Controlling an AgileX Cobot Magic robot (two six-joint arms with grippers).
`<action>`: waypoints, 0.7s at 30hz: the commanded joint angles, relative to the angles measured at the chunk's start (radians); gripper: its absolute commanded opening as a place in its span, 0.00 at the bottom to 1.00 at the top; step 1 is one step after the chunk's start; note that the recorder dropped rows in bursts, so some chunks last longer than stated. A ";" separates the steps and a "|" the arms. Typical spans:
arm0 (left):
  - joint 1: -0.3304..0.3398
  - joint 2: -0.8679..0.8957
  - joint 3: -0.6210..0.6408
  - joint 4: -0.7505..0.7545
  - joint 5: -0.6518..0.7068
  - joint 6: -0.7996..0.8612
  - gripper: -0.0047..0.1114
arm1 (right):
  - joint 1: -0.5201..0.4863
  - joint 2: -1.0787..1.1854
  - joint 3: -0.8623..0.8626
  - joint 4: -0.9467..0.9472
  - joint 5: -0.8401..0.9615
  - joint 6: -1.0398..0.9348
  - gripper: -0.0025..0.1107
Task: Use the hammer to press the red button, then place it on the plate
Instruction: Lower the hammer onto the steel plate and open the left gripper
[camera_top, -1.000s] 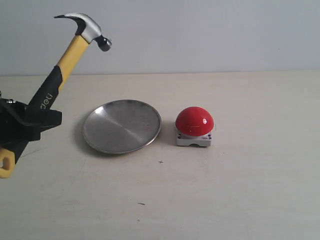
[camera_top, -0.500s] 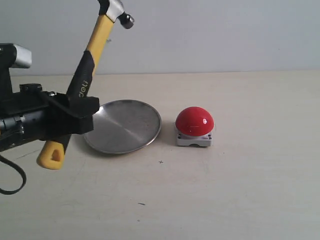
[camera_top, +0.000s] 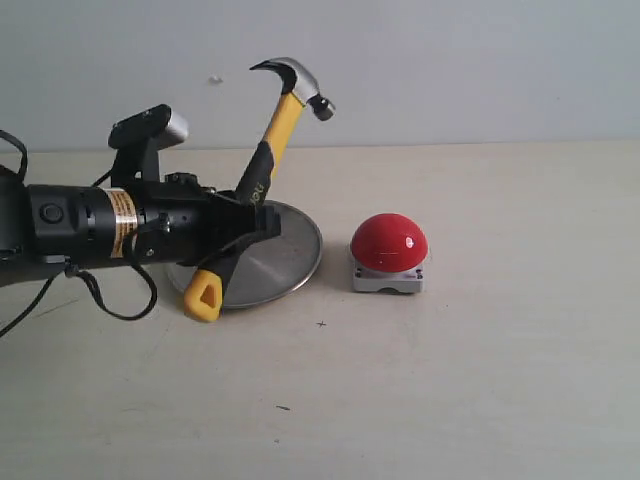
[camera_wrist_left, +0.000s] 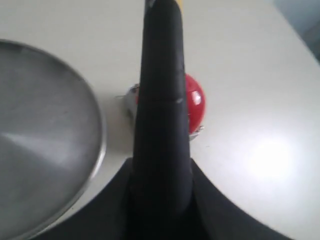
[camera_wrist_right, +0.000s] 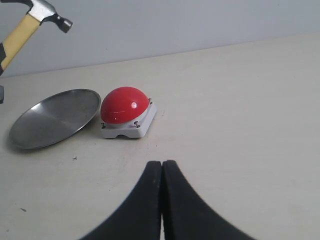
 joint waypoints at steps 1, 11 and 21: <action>0.094 0.043 -0.072 0.176 -0.317 -0.224 0.04 | 0.002 -0.006 0.007 0.000 -0.005 -0.008 0.02; 0.217 0.262 -0.136 0.256 -0.499 -0.382 0.04 | 0.002 -0.006 0.007 0.000 -0.005 -0.008 0.02; 0.217 0.404 -0.213 0.260 -0.489 -0.407 0.04 | 0.002 -0.006 0.007 0.000 -0.005 -0.008 0.02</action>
